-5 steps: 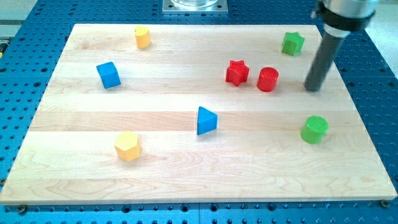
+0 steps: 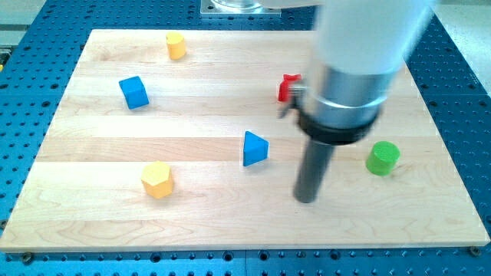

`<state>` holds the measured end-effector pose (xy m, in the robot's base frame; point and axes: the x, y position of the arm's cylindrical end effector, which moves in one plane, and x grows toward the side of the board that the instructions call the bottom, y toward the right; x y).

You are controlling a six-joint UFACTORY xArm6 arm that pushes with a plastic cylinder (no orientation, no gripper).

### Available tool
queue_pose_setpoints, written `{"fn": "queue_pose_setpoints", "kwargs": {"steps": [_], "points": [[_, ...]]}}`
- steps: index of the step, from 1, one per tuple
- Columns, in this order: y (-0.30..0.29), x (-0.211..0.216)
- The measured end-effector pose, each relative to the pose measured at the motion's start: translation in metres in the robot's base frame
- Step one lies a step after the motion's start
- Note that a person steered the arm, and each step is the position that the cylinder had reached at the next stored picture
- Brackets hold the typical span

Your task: Push the green circle and the triangle diagonally to the hexagon

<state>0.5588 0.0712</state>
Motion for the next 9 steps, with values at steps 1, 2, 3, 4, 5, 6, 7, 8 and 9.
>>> {"fn": "queue_pose_setpoints", "kwargs": {"steps": [1, 2, 3, 4, 5, 6, 7, 8, 9], "points": [[0.045, 0.0], [0.072, 0.0], [0.09, -0.002], [0.138, -0.024], [0.126, -0.044], [0.173, -0.051], [0.128, -0.065], [0.135, -0.057], [0.149, -0.089]]}}
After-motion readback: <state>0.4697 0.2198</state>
